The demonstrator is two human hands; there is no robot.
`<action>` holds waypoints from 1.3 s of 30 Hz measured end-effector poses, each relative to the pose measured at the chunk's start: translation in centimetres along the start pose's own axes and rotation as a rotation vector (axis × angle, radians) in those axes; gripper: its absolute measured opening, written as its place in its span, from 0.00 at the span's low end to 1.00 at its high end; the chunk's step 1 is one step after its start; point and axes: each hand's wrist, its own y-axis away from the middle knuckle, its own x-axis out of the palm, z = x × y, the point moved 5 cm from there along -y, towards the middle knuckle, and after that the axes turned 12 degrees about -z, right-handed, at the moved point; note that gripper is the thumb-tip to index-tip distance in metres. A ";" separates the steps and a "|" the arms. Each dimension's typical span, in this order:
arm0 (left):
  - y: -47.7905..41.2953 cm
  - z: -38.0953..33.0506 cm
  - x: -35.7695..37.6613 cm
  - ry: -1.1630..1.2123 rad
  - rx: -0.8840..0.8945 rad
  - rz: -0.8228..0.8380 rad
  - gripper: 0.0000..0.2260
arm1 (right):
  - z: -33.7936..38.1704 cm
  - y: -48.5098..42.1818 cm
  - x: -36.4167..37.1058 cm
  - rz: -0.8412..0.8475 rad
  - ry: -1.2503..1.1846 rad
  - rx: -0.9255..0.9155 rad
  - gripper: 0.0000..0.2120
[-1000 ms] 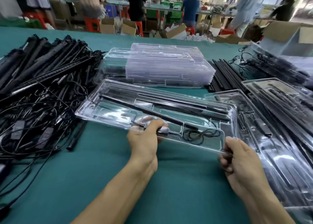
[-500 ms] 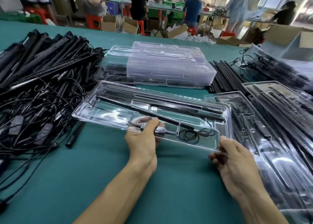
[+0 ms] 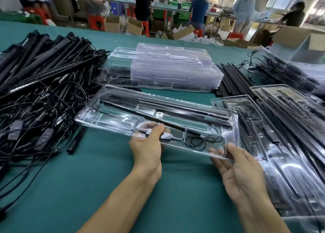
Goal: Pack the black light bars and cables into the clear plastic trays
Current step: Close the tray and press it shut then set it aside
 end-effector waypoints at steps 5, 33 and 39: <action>0.2 -0.3 -0.1 0.026 0.043 -0.022 0.07 | -0.2 0.2 0.3 -0.040 -0.056 -0.003 0.08; -0.4 0.6 -0.3 -0.003 -0.072 -0.112 0.12 | 0.1 -0.1 0.0 -0.047 0.055 -0.030 0.07; 0.9 0.3 0.6 0.006 0.004 -0.093 0.07 | -0.8 0.5 0.8 -0.179 -0.172 0.079 0.04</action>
